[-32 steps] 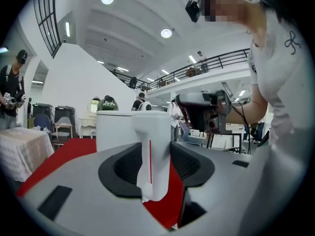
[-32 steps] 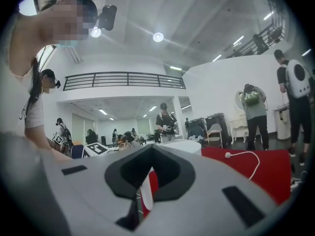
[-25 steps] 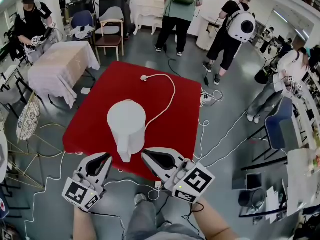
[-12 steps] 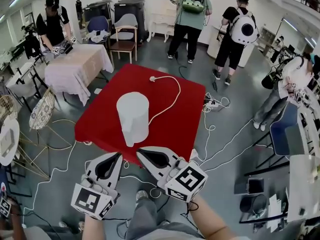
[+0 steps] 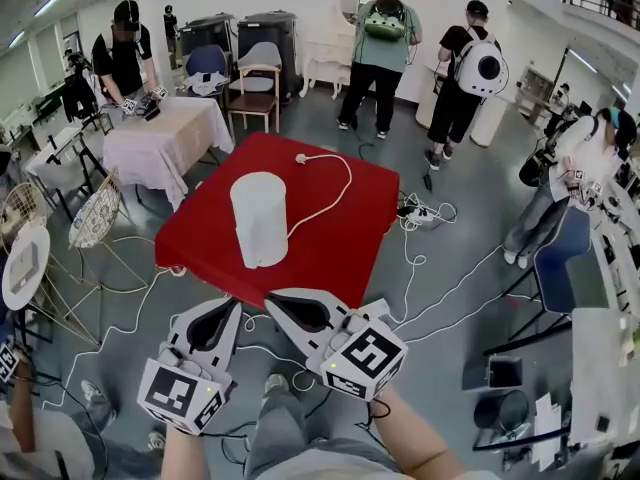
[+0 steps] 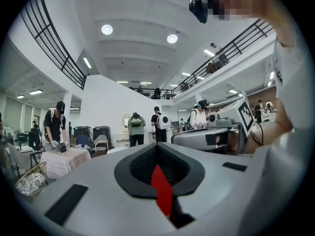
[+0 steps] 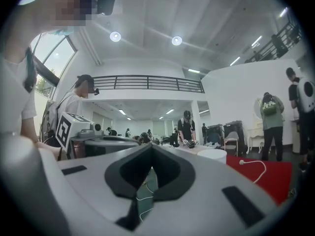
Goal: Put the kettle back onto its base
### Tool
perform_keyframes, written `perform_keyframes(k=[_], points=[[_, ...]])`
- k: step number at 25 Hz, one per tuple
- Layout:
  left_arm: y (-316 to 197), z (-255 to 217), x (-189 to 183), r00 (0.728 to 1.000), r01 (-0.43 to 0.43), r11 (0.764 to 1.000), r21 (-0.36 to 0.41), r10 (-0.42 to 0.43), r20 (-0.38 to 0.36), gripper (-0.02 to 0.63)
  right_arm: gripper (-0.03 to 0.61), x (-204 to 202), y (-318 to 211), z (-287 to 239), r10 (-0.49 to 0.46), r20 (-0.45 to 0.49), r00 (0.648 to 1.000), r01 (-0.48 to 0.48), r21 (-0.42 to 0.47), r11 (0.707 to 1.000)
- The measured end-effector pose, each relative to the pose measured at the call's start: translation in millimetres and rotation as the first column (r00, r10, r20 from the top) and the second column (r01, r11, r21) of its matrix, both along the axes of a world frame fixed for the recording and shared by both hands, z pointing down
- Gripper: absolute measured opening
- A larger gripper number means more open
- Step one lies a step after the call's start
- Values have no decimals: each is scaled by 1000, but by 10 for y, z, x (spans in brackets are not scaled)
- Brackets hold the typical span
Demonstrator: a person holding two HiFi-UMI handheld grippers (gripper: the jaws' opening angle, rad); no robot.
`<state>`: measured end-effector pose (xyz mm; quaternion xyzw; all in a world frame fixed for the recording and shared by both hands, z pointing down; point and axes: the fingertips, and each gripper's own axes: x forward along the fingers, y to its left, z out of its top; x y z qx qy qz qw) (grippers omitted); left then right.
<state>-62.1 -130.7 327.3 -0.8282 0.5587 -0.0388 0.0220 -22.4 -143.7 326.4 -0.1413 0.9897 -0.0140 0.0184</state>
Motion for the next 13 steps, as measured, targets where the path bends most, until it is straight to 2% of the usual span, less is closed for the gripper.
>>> perform_keyframes(k=[5, 13], points=[[190, -39, 199, 1000, -5, 1000, -4, 5, 24, 11, 6, 198, 170, -43, 4, 5, 1000, -4, 2, 1000], [342, -180, 480, 1000, -19, 1000, 1, 19, 23, 11, 8, 432, 354, -175, -1, 15, 1000, 0, 18, 1000]])
